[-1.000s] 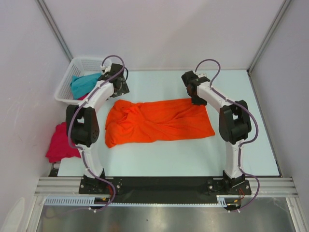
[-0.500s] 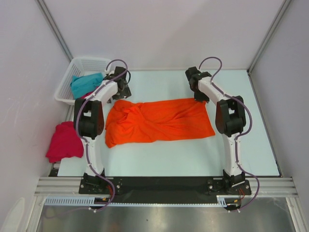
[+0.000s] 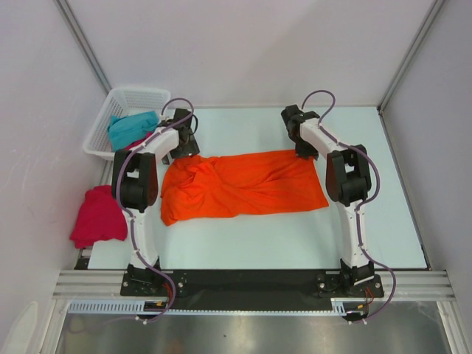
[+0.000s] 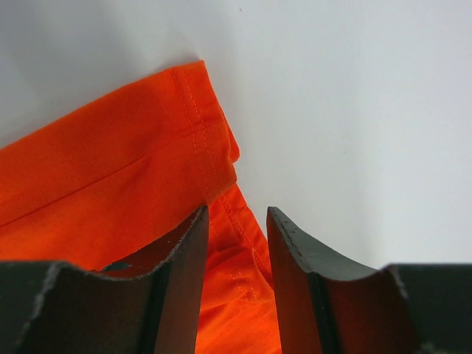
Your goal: Fold and stack the t-shirts
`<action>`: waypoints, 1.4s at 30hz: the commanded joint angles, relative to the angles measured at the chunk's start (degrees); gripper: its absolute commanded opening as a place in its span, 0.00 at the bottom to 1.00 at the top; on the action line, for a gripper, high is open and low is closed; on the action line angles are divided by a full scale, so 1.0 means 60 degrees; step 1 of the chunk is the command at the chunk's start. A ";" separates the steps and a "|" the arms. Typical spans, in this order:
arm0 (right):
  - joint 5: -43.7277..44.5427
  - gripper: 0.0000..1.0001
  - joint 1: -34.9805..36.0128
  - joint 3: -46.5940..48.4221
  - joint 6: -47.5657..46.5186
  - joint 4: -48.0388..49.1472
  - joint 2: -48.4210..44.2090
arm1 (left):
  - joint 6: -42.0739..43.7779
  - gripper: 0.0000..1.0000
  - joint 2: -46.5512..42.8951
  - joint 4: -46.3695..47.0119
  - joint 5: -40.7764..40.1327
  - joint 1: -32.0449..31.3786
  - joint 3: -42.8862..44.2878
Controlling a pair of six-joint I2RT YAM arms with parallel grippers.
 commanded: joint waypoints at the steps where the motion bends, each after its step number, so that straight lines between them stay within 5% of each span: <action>1: 0.0258 0.43 -0.0073 0.0133 -0.0061 -0.0059 -0.0047 | -0.0266 0.97 -0.0163 0.0495 0.0275 0.0051 -0.0165; 7: 0.0288 0.43 -0.0190 0.0235 -0.0178 0.0014 0.0055 | -0.0252 0.95 0.0013 0.0686 0.0452 0.0066 -0.0136; 13: 0.0083 0.17 -0.0263 0.0441 -0.0384 0.0043 0.0406 | -0.0208 0.88 0.0189 0.0861 0.0554 0.0066 -0.0092; 18: -0.0049 0.09 -0.0293 0.0441 -0.0398 0.0146 0.0538 | -0.0266 0.72 0.0277 0.0993 0.0773 0.0066 -0.0121; 21: -0.0108 0.06 -0.0293 0.0441 -0.0428 0.0204 0.0582 | -0.0266 0.54 0.0321 0.1110 0.0876 0.0051 -0.0180; 22: -0.0108 0.05 -0.0308 0.0426 -0.0442 0.0219 0.0597 | -0.0252 0.36 0.0321 0.1111 0.0891 0.0066 -0.0180; 25: -0.0166 0.02 -0.0322 0.0411 -0.0457 0.0219 0.0582 | -0.0281 0.04 0.0335 0.1111 0.0847 0.0051 -0.0165; 26: -0.0181 0.02 -0.0308 0.0411 -0.0471 0.0219 0.0568 | -0.0310 0.01 0.0321 0.1111 0.0833 0.0066 -0.0179; 42: 0.0375 0.00 -0.0264 0.0499 -0.0647 0.0614 -0.0164 | -0.0281 0.00 -0.0265 0.0848 0.0569 0.0066 0.0303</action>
